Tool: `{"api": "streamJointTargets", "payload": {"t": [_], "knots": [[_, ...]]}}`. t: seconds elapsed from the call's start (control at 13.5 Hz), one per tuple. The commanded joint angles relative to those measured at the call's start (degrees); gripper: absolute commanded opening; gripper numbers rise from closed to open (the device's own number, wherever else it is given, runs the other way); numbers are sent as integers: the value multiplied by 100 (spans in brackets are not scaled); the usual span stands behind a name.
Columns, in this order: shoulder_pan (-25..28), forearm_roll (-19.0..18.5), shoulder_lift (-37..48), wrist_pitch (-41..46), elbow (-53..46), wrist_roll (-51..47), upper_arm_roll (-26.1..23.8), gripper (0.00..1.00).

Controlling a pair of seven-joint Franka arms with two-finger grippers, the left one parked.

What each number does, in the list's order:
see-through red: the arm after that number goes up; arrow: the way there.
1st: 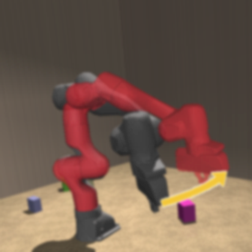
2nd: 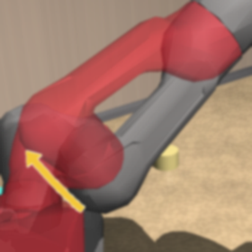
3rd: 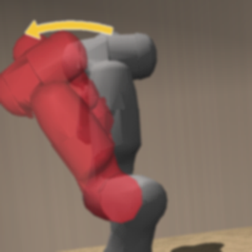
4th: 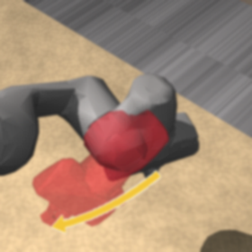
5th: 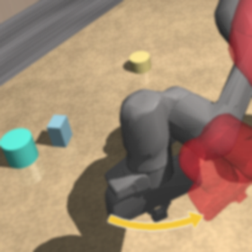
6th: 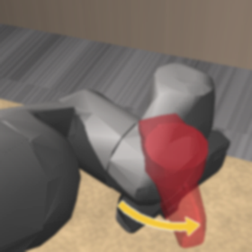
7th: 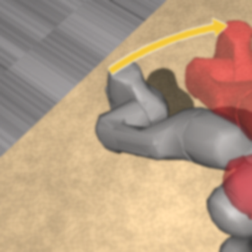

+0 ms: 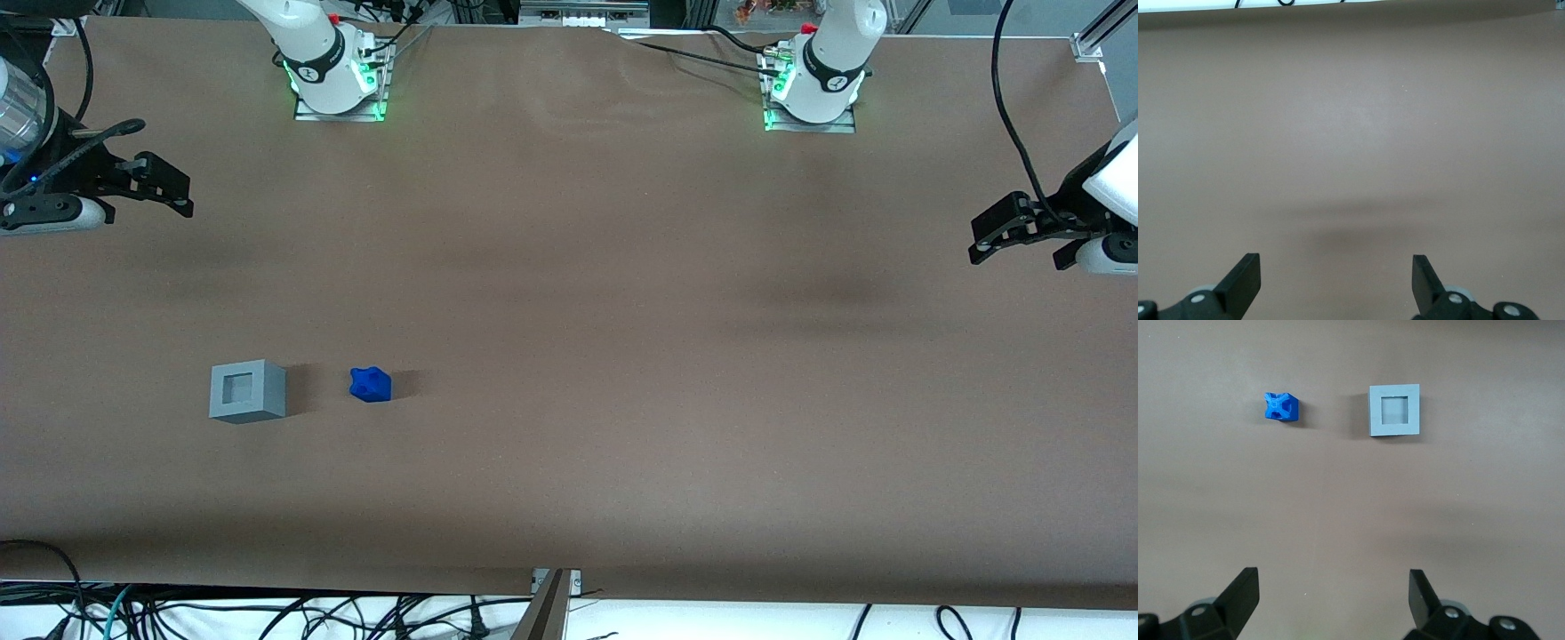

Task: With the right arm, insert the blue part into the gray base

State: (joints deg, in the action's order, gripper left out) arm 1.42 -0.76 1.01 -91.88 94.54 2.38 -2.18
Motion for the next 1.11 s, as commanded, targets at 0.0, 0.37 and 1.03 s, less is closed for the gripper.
{"api": "streamJointTargets", "payload": {"t": [0.0,0.37,1.03], "knots": [[-28,-12,-109,118,-173,61,-11,99],[-19,-3,-101,109,-156,70,-37,99],[-10,-12,-688,-829,125,-657,-361,99]]}}
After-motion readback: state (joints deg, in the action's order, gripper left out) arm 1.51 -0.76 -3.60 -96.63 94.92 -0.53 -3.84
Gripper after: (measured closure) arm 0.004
